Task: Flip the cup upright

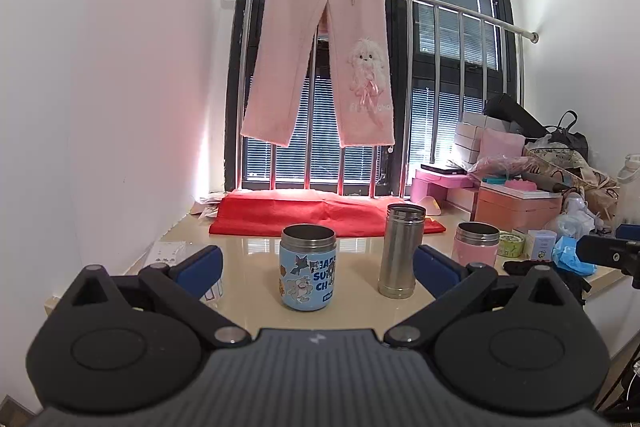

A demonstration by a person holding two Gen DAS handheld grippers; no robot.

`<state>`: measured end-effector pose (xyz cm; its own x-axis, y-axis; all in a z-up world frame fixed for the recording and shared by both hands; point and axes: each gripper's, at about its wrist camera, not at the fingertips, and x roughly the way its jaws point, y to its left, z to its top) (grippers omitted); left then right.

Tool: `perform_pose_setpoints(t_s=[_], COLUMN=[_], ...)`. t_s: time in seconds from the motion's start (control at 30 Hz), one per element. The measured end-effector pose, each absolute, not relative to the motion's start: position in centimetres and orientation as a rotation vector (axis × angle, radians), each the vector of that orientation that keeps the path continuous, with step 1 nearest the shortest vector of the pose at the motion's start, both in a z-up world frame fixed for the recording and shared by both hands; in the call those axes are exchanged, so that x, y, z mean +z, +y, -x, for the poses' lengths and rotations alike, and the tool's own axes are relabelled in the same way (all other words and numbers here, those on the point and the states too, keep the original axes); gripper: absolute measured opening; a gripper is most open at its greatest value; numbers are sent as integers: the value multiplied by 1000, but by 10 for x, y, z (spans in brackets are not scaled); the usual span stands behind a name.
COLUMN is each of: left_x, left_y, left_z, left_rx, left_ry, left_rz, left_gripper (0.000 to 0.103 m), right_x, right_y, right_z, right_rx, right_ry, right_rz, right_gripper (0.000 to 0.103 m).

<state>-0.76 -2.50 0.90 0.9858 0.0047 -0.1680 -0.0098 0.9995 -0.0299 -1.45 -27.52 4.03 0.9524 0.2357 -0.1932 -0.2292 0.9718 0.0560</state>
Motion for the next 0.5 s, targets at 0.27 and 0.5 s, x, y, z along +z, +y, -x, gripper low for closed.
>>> perform_pose_setpoints(t_s=[0.27, 0.5], left_x=[10, 13], left_y=[-26, -26], left_z=[8, 8], left_rx=[9, 4], left_ry=[168, 164], left_rz=[32, 34], left_gripper=[103, 103], right_x=[40, 40], right_y=[-275, -275], right_z=[15, 15], right_rx=[235, 235], right_ry=[200, 199], right_rz=[-33, -33], right_gripper=[103, 103])
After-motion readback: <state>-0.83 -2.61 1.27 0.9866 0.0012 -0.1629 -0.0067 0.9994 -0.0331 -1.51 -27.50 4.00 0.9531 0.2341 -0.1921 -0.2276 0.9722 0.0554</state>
